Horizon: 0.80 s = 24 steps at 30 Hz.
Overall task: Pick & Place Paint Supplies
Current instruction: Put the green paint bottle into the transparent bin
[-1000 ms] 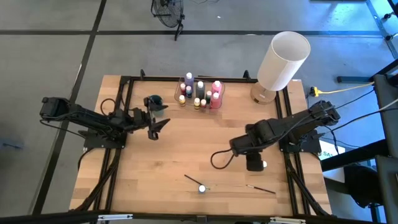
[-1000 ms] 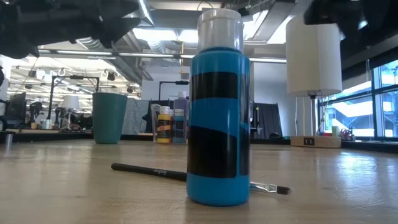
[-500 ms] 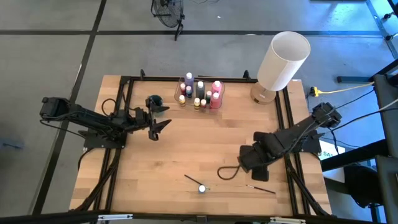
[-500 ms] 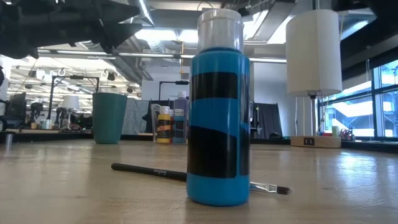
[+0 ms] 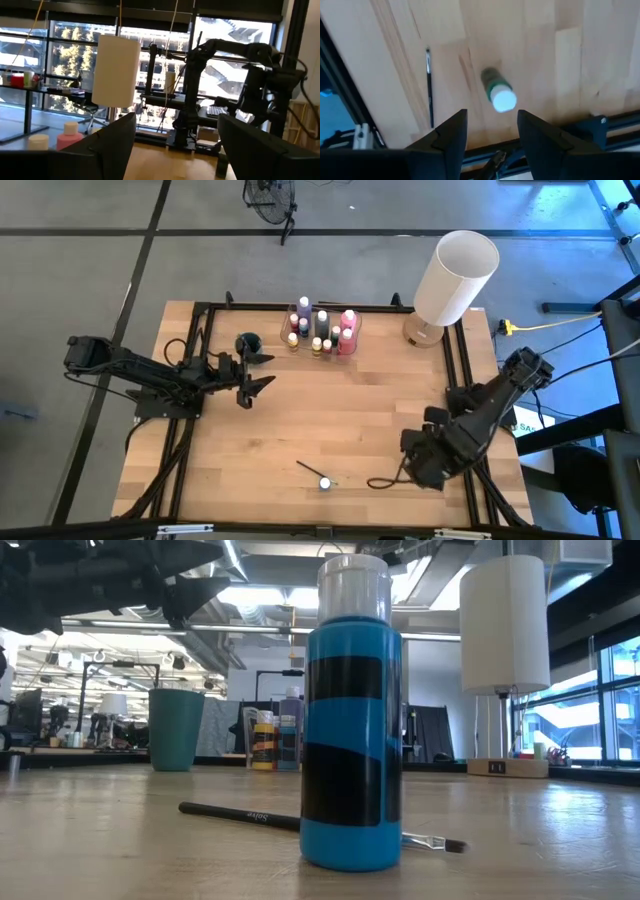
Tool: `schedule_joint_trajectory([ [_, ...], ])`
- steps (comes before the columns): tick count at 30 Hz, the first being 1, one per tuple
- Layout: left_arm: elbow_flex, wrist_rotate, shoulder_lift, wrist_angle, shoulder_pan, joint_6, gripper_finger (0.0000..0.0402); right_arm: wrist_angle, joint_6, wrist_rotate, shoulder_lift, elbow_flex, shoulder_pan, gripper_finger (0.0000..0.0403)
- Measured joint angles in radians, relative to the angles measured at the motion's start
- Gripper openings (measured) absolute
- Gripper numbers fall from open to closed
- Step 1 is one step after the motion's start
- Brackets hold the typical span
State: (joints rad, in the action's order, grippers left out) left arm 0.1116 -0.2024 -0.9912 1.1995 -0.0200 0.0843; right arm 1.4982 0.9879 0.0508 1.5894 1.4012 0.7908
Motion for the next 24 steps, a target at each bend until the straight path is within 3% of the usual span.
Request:
schedule_joint_trajectory([
  [4, 0.0, 0.024, 0.0, 0.0, 0.0, 0.019, 0.0274, -0.072, 0.016, -0.03, -0.024, -0.087, 0.015, 0.0176],
  [15, 0.0, 0.116, 0.0, 0.0, 0.0, 0.055, 0.0274, -0.133, -0.013, 0.008, -0.068, -0.18, 0.014, 0.0176],
  [24, 0.0, 0.116, 0.0, 0.0, 0.0, 0.052, 0.0276, -0.177, -0.026, 0.028, -0.069, -0.283, 0.014, 0.0176],
])
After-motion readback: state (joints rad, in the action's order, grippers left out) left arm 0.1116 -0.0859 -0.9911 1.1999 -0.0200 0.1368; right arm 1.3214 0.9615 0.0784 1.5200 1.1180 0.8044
